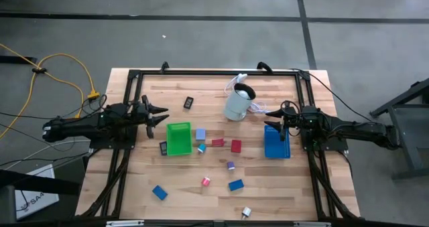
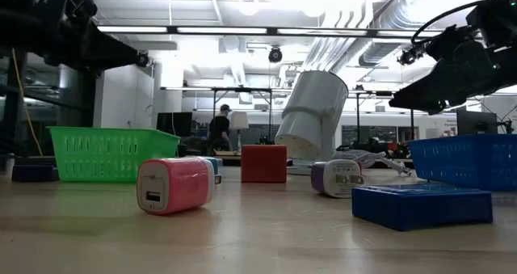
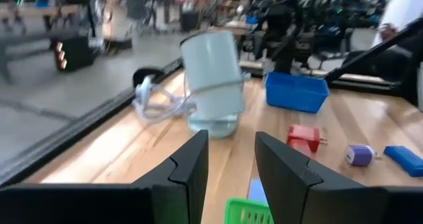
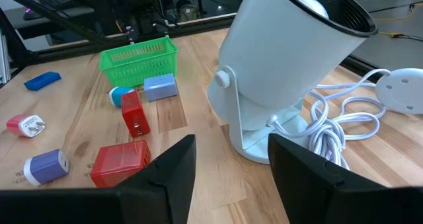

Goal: Pick & Place Office items
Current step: Put the top left blue digital timer into the green bin

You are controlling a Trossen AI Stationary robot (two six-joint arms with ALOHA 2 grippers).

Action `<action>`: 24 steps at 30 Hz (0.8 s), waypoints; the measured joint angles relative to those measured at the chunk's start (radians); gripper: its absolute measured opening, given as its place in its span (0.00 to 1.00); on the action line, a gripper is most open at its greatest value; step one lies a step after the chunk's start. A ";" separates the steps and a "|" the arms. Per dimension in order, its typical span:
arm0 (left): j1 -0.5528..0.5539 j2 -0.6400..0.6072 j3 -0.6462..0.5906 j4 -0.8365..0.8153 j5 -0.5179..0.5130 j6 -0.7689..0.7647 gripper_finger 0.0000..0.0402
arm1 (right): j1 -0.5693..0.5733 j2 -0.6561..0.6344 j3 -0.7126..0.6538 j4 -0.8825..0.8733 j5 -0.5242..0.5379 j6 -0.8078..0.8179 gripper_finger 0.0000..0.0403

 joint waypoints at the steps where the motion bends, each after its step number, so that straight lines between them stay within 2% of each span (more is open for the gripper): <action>1: 0.000 0.018 0.022 -0.027 -0.010 -0.016 0.30 | 0.000 0.000 0.000 0.000 0.000 0.000 0.44; 11: 0.000 0.182 0.221 -0.258 -0.022 -0.073 0.30 | 0.000 0.000 0.000 0.000 0.000 0.000 0.44; 16: -0.004 0.233 0.294 -0.357 0.024 -0.121 0.30 | 0.000 0.000 0.000 0.000 0.000 0.000 0.44; 24: -0.108 0.318 0.394 -0.503 -0.037 -0.223 0.30 | 0.000 0.000 0.000 0.000 0.000 0.000 0.44</action>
